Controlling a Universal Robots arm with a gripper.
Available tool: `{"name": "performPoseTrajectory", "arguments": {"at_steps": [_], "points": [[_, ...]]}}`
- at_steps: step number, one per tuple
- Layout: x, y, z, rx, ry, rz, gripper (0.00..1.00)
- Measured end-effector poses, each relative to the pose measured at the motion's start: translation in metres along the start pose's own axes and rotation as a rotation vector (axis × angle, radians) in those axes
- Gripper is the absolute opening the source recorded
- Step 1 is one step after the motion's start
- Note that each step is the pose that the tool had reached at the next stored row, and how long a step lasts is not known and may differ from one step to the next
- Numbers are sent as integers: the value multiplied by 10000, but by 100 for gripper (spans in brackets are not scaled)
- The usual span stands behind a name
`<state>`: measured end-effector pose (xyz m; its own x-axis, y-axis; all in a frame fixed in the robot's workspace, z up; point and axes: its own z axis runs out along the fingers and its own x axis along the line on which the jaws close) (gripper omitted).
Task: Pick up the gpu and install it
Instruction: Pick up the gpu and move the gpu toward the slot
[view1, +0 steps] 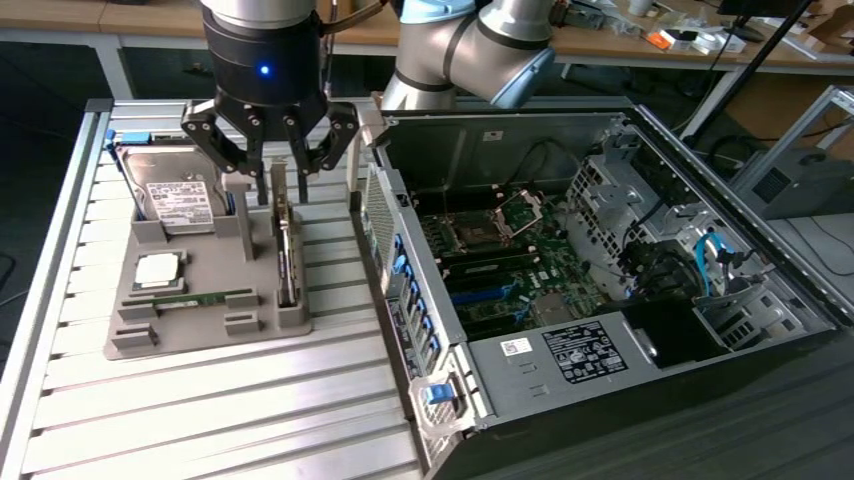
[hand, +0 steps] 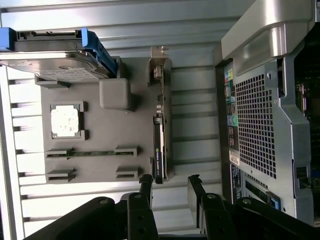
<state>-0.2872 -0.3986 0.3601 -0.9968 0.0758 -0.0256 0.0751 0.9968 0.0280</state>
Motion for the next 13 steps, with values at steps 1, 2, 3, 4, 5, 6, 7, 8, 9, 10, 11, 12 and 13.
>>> {"name": "performPoseTrajectory", "arguments": {"at_steps": [1, 2, 3, 4, 5, 6, 7, 8, 9, 10, 11, 12, 13], "points": [[0, 0, 5, -1, -1, 0, 42], [0, 0, 7, -1, 0, 0, 42], [0, 0, 8, -1, -1, 0, 42], [0, 0, 11, -1, -1, 0, 42], [0, 0, 13, -1, -1, 0, 42], [0, 0, 15, -1, 0, 0, 42], [0, 0, 18, -1, -1, 0, 42], [1, -1, 19, -1, -1, 0, 42], [1, -1, 22, -2, -1, 0, 42], [1, -1, 26, -1, 0, 0, 42], [1, -1, 29, -1, -1, 0, 42], [1, -1, 30, -1, -1, 0, 42], [1, -1, 33, -1, -1, 0, 42]]}}
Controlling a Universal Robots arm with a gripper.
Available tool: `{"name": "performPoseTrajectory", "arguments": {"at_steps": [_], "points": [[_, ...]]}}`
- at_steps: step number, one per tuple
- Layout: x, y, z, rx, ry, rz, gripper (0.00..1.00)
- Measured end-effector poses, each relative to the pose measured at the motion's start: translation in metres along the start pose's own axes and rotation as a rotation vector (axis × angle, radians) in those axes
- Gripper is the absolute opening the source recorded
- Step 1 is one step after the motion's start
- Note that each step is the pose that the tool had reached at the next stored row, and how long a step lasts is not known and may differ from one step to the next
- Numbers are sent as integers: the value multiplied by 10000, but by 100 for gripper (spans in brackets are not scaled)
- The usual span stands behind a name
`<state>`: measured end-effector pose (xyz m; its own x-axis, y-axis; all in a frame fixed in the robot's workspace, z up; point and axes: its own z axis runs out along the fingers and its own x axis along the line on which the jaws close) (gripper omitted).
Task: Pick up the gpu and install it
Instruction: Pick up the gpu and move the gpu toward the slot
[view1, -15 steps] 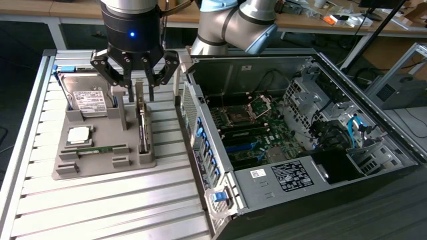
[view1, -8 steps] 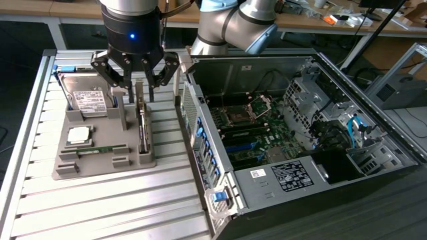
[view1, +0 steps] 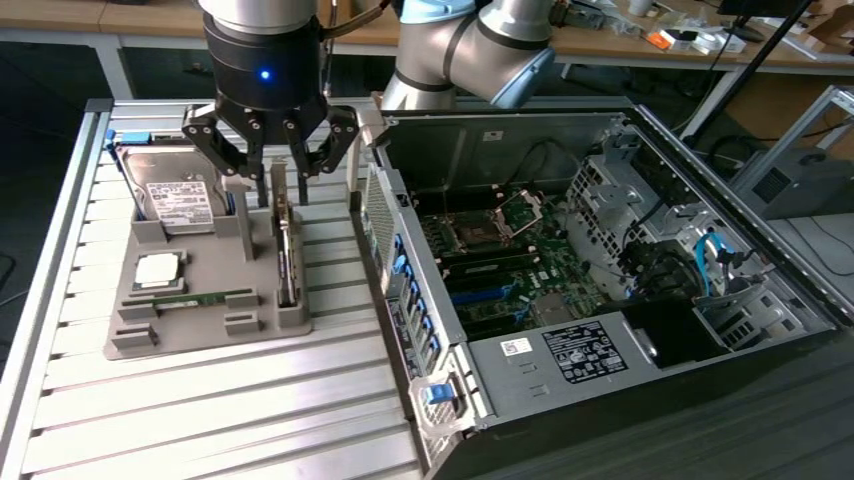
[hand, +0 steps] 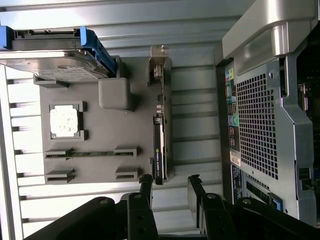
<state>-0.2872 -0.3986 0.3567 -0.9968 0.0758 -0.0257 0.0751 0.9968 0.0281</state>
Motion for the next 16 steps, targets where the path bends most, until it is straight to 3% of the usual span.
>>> {"name": "performPoseTrajectory", "arguments": {"at_steps": [16], "points": [[1, -1, 38, 1, 0, 0, 42]]}}
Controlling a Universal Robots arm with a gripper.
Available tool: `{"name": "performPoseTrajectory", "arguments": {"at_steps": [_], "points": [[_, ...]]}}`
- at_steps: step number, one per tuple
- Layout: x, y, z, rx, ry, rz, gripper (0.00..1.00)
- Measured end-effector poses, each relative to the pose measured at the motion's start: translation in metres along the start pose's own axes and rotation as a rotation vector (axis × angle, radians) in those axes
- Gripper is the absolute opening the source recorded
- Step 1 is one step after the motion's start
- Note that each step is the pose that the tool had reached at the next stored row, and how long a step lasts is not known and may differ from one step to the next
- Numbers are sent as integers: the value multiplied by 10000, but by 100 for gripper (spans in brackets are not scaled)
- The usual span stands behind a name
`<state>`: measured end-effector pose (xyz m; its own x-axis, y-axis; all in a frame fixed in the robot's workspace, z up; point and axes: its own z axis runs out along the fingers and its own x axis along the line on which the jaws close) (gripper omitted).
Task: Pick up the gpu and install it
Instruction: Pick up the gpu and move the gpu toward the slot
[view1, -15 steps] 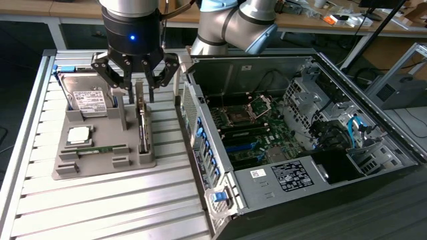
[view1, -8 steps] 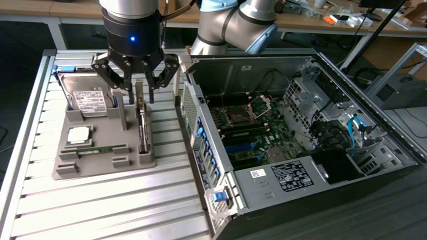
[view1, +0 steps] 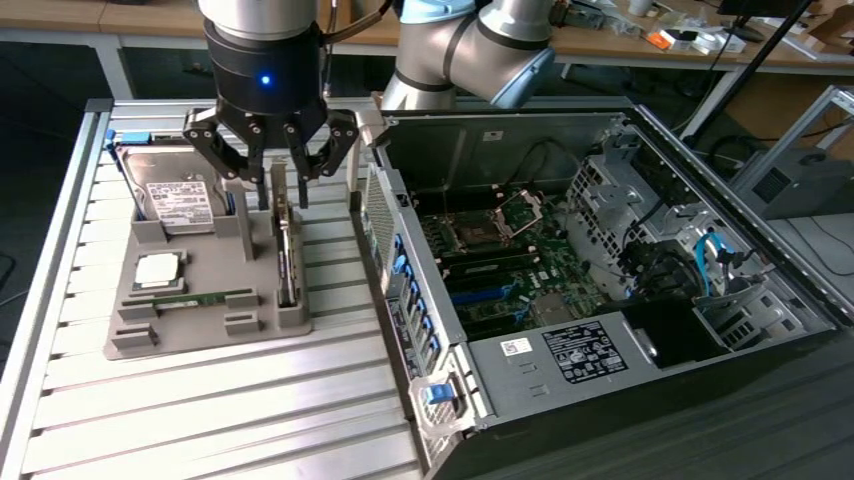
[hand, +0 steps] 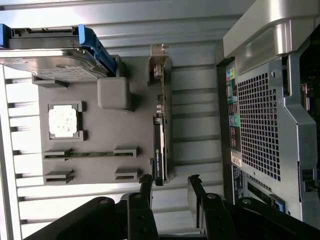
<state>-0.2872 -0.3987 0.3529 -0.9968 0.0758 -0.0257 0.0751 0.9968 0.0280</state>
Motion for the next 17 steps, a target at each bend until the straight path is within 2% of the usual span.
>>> {"name": "performPoseTrajectory", "arguments": {"at_steps": [17], "points": [[1, -1, 44, 0, 0, 0, 42]]}}
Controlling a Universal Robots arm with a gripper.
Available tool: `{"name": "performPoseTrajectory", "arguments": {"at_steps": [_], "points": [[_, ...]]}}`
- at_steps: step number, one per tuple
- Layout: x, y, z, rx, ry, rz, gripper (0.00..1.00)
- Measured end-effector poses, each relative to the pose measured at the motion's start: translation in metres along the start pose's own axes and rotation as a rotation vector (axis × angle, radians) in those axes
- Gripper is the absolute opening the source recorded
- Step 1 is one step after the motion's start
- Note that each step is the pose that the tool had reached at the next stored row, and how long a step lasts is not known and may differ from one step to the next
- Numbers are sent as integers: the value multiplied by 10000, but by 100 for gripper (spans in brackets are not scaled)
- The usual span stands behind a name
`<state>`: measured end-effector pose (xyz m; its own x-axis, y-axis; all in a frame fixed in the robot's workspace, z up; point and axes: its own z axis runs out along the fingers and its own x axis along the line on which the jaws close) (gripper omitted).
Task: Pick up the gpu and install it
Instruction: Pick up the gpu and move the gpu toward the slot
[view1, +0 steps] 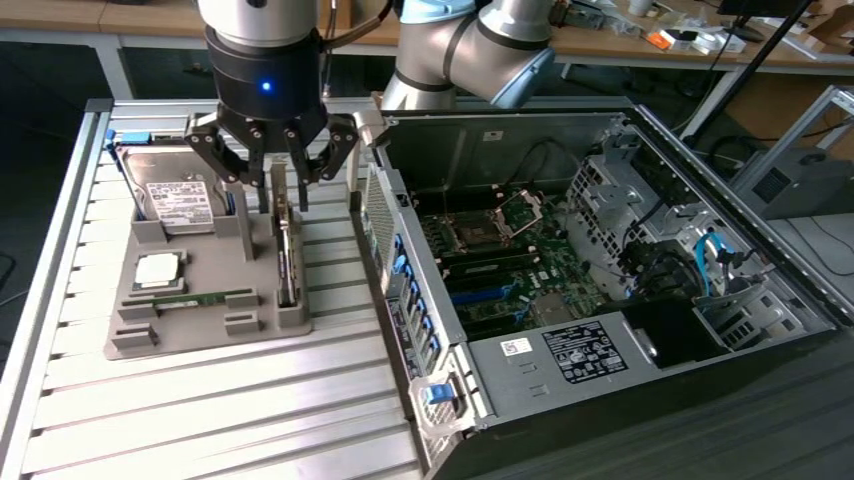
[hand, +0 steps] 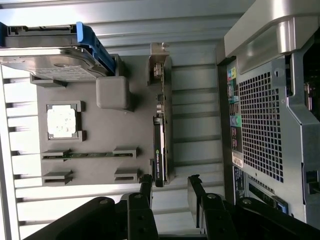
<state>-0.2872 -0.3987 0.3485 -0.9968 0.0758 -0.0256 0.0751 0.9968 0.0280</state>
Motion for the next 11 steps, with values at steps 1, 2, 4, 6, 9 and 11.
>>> {"name": "performPoseTrajectory", "arguments": {"at_steps": [1, 2, 4, 6, 9, 11], "points": [[0, 0, 2, -1, -1, 0, 42], [0, 0, 4, -1, -1, 0, 42], [0, 0, 7, 0, 0, 0, 42], [0, 0, 11, -1, -1, 0, 42], [0, 0, 19, -1, -1, 0, 42], [0, -1, 25, -1, -1, 0, 42]]}}
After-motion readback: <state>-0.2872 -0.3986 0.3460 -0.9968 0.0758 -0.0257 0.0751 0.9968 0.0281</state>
